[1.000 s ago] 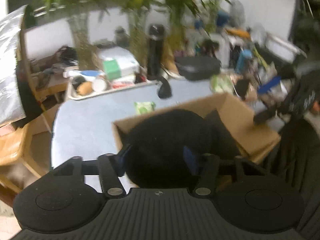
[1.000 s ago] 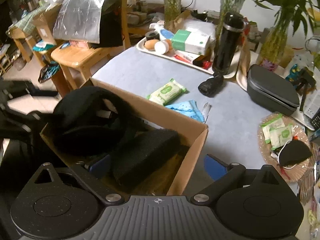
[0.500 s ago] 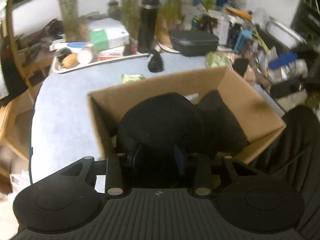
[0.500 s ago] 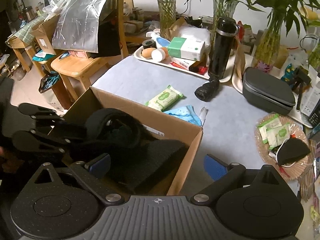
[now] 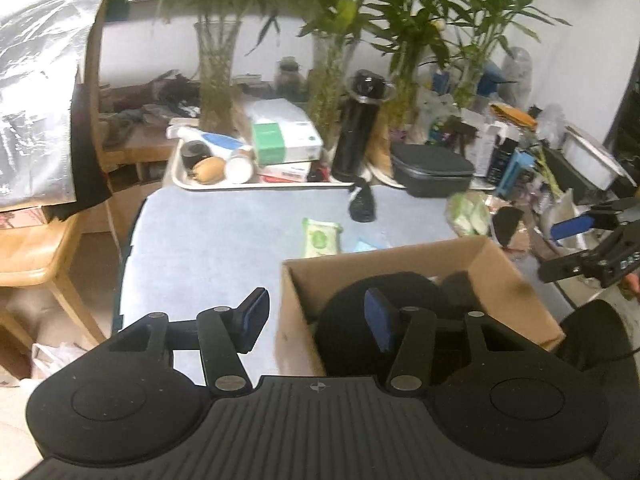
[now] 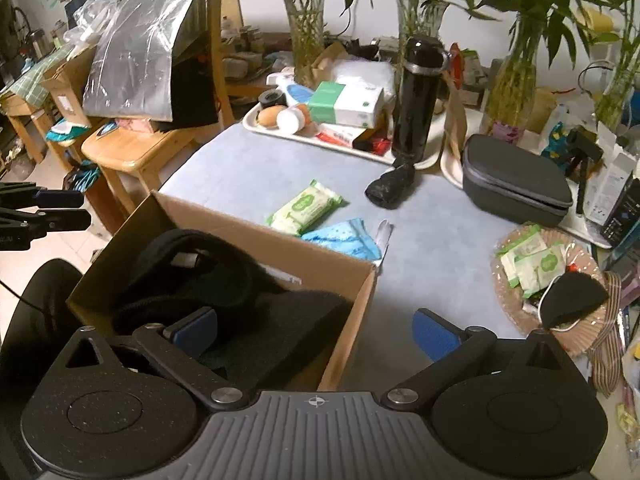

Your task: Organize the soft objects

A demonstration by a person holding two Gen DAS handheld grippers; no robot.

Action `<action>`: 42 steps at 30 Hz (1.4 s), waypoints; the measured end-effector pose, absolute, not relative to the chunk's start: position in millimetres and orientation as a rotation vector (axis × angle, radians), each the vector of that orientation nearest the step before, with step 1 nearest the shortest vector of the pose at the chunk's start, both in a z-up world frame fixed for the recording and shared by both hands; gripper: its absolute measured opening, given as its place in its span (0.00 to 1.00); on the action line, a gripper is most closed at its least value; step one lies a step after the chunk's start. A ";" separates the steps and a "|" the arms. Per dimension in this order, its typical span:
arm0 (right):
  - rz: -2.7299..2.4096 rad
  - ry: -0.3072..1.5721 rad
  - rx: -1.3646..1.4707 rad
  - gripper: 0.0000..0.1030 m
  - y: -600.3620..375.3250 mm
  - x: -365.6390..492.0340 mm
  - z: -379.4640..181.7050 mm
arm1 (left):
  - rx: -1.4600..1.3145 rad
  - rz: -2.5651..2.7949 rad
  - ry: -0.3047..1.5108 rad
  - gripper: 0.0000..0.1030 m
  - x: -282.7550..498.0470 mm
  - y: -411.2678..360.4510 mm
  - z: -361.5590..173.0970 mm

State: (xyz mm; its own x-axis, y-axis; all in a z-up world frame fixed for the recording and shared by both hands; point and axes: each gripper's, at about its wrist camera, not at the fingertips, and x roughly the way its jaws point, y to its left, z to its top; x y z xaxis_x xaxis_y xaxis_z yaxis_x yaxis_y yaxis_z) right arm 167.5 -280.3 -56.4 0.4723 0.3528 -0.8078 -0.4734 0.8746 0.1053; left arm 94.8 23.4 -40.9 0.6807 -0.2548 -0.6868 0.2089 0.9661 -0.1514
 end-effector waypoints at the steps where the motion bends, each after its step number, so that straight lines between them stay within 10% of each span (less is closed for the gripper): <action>1: 0.503 0.949 -0.137 1.00 -281.2 168.7 -56.7 | -0.067 -0.259 0.779 0.50 96.1 25.0 -41.8; 35: 0.331 0.823 -0.041 1.00 -308.6 240.6 -79.8 | 0.040 -0.393 0.760 0.51 221.1 9.2 -55.6; 42: 0.302 0.811 -0.057 1.00 -317.6 259.7 -87.9 | 0.080 -0.456 0.802 0.63 250.9 8.6 -78.6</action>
State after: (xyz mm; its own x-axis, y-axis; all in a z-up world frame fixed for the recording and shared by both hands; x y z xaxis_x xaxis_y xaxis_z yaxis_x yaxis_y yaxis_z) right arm 259.7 -317.6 -87.9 0.6482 0.2438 -0.7213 -0.2871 0.9557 0.0651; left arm 250.9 8.6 -78.6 0.6041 -0.3635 -0.7092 0.4229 0.9005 -0.1013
